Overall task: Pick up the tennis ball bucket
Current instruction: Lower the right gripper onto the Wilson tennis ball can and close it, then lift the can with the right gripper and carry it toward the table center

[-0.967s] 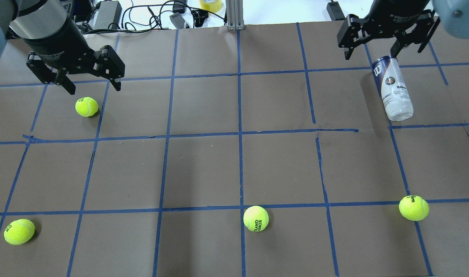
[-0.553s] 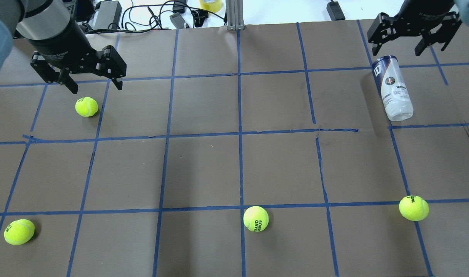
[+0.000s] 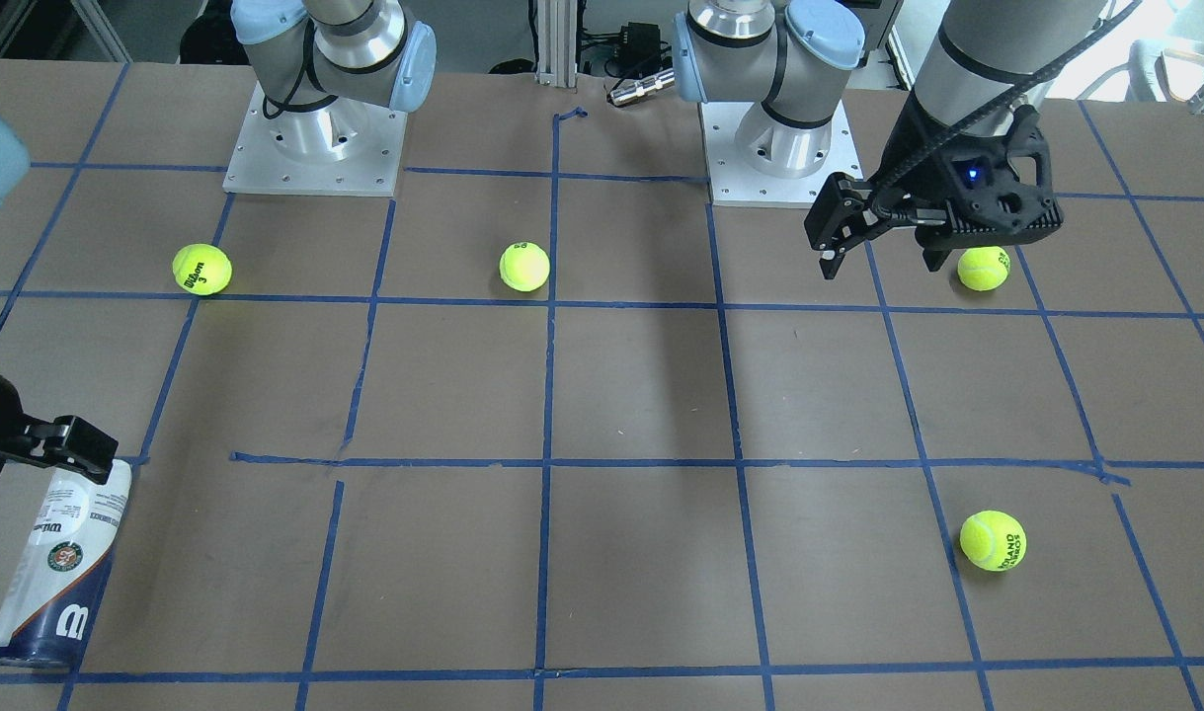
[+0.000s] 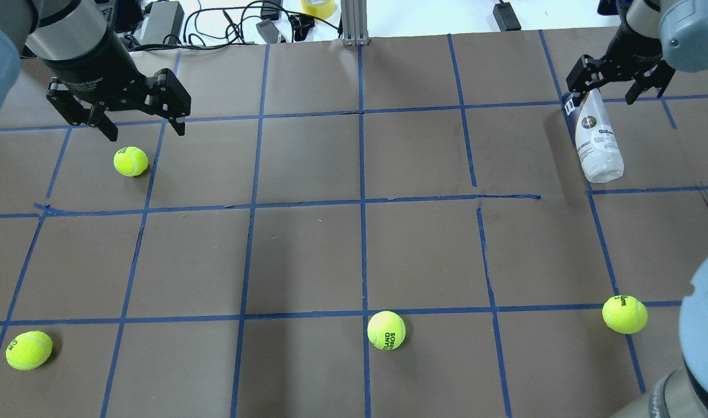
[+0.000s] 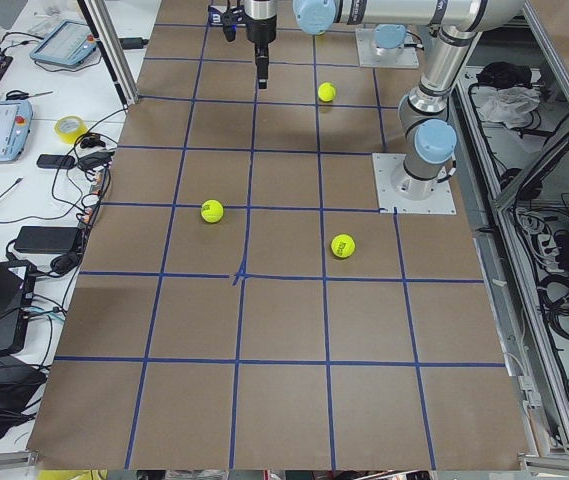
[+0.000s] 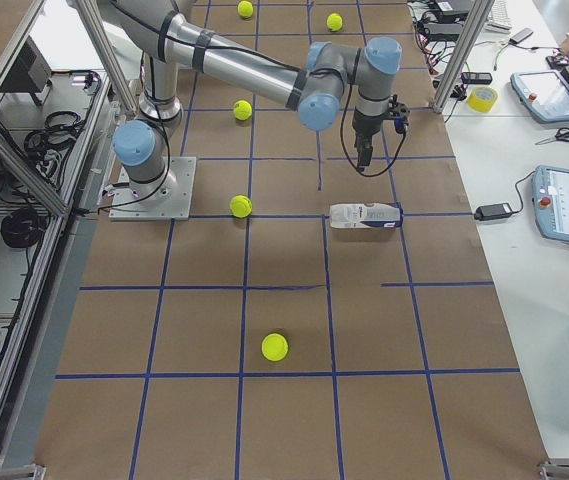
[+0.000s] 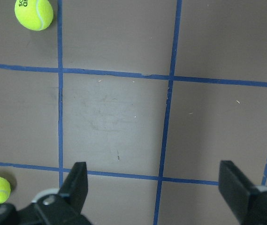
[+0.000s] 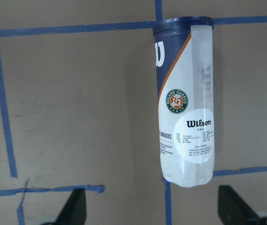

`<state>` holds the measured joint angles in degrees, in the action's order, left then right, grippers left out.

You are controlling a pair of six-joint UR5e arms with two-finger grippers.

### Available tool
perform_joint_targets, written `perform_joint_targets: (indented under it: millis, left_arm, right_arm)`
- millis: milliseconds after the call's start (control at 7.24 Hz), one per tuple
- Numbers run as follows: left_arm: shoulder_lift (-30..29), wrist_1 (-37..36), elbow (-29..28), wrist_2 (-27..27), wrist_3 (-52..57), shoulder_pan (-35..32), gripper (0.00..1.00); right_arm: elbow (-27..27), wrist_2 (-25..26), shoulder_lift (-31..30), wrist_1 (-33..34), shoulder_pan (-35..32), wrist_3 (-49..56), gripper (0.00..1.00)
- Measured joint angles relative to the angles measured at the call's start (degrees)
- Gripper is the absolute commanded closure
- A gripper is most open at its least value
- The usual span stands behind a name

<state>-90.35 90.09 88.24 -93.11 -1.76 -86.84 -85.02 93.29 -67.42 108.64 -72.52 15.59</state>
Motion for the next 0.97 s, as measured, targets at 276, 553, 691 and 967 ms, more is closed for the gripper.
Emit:
perform_joint_targets:
  millis: [276, 553, 691, 967]
  left_arm:
    - [0.0, 0.0, 0.0, 0.0, 0.0, 0.0, 0.00]
    - [0.0, 0.0, 0.0, 0.0, 0.0, 0.0, 0.00]
    - [0.0, 0.0, 0.1, 0.0, 0.0, 0.0, 0.00]
    - [0.0, -0.2, 0.4, 0.0, 0.0, 0.0, 0.00]
  right_arm:
    - [-0.3, 0.2, 6.4, 6.7, 2.1, 6.4, 0.00]
    - [-0.6, 0.2, 10.5, 10.4, 3.0, 9.0, 0.00]
    - [-0.6, 0.1, 11.9, 11.5, 3.1, 9.4, 0.01]
    - [-0.7, 0.2, 14.0, 13.5, 3.2, 10.6, 0.06]
